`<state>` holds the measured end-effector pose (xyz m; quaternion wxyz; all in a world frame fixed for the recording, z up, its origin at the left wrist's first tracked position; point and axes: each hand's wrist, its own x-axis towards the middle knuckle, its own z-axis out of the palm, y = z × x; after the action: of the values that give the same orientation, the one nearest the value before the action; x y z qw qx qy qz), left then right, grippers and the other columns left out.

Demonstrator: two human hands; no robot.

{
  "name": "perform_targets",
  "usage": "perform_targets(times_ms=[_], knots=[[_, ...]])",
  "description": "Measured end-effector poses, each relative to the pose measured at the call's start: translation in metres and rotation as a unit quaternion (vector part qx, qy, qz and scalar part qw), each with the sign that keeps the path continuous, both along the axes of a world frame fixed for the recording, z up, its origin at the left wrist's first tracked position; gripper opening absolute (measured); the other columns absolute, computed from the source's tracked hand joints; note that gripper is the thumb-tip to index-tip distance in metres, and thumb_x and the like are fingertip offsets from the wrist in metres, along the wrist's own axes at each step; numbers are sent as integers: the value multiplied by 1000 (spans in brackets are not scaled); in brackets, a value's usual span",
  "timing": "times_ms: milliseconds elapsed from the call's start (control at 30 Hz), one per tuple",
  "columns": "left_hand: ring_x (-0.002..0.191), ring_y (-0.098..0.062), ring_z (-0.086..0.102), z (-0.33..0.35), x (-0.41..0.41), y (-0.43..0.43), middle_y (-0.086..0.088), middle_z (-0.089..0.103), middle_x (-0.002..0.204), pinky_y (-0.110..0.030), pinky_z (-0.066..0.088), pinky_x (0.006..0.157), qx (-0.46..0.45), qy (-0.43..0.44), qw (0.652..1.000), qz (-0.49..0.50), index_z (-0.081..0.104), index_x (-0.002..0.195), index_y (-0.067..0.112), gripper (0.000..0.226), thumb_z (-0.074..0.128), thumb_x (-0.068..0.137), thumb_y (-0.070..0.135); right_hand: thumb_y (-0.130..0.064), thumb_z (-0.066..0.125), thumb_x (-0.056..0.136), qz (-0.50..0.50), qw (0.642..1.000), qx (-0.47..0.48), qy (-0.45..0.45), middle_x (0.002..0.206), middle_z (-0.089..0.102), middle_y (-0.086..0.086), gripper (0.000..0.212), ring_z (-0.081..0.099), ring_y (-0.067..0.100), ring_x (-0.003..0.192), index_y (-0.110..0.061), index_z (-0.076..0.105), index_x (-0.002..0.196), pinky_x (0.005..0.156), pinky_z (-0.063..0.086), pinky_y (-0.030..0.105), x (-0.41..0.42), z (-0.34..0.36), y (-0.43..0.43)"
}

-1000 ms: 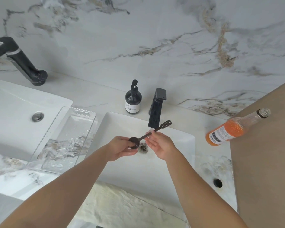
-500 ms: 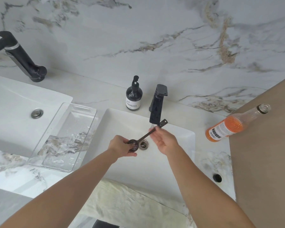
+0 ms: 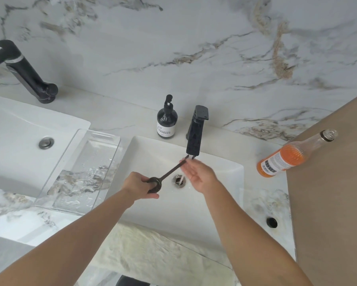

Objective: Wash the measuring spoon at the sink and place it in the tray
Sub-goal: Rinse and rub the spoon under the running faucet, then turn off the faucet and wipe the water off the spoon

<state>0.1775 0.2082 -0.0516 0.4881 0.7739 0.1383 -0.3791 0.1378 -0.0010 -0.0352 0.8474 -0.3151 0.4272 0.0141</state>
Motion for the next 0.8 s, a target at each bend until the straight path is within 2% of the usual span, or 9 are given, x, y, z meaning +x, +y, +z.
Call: perform_targets(times_ms=[100, 233, 367, 500, 567, 633, 700, 733, 800], knots=[[73, -38, 78, -4, -5, 19, -27, 77, 92, -48, 60, 91, 6, 12, 1000, 8, 76, 81, -4, 5, 76, 83, 0, 6, 66, 87, -36, 999, -33, 0, 82, 76, 19, 6, 75, 26, 76, 5, 65, 93, 87, 56, 39, 2, 1, -28], [72, -37, 78, -8, -13, 25, -25, 76, 91, -30, 65, 69, 3, 21, 1000, 10, 76, 81, -3, 4, 75, 84, -1, 3, 67, 88, 18, 996, -89, 27, 90, 75, 18, 8, 76, 24, 79, 4, 65, 96, 92, 57, 41, -3, -4, -43], [72, -37, 78, -9, -14, 11, -27, 77, 94, -47, 61, 89, -9, 26, 1000, 3, 76, 80, -4, 4, 77, 82, -1, 2, 66, 88, 63, 983, -171, 36, 96, 74, 21, 10, 76, 27, 82, 3, 68, 97, 77, 61, 35, 0, 19, -67], [74, -38, 78, -14, -13, 10, -25, 78, 88, -52, 57, 96, -8, 33, 999, 11, 77, 75, -1, 5, 78, 80, 0, 3, 63, 88, 58, 953, -298, -7, 90, 75, 17, 23, 73, 29, 87, 5, 66, 110, 80, 61, 35, 24, 65, -86], [75, -39, 78, -14, -14, 8, -24, 78, 88, -52, 56, 98, -14, 38, 999, 16, 77, 76, -1, 4, 77, 80, -1, -5, 62, 89, 84, 890, -447, -31, 104, 75, 16, 22, 70, 26, 96, -9, 72, 108, 91, 58, 41, 36, 93, -91], [77, -39, 78, -13, -14, 6, -24, 78, 90, -51, 56, 98, -17, 38, 999, 20, 77, 80, -2, 2, 77, 81, 0, -10, 56, 91, 187, 767, -612, -55, 119, 73, 7, 31, 71, 20, 100, -16, 71, 118, 95, 54, 33, 43, 118, -84], [80, -39, 78, -12, -13, 6, -24, 78, 92, -50, 56, 97, -18, 35, 999, 25, 77, 82, -2, 3, 78, 81, 0, -6, 48, 91, 284, 638, -713, -62, 121, 72, 4, 39, 70, 25, 82, -15, 67, 124, 76, 51, 18, 47, 128, -69], [81, -39, 78, -12, -13, 6, -24, 78, 92, -50, 56, 98, -21, 34, 999, 28, 77, 82, -3, 2, 77, 81, -1, -3, 46, 90, 312, 588, -744, -64, 121, 72, 8, 41, 68, 31, 79, -12, 67, 124, 72, 47, 18, 47, 128, -62], [79, -40, 77, -11, -12, 7, -25, 77, 91, -51, 56, 98, -27, 35, 998, 36, 76, 81, -4, 2, 77, 81, -2, 3, 44, 90, 323, 540, -774, -68, 125, 70, 14, 43, 66, 35, 87, -8, 66, 126, 79, 42, 20, 43, 126, -52]])
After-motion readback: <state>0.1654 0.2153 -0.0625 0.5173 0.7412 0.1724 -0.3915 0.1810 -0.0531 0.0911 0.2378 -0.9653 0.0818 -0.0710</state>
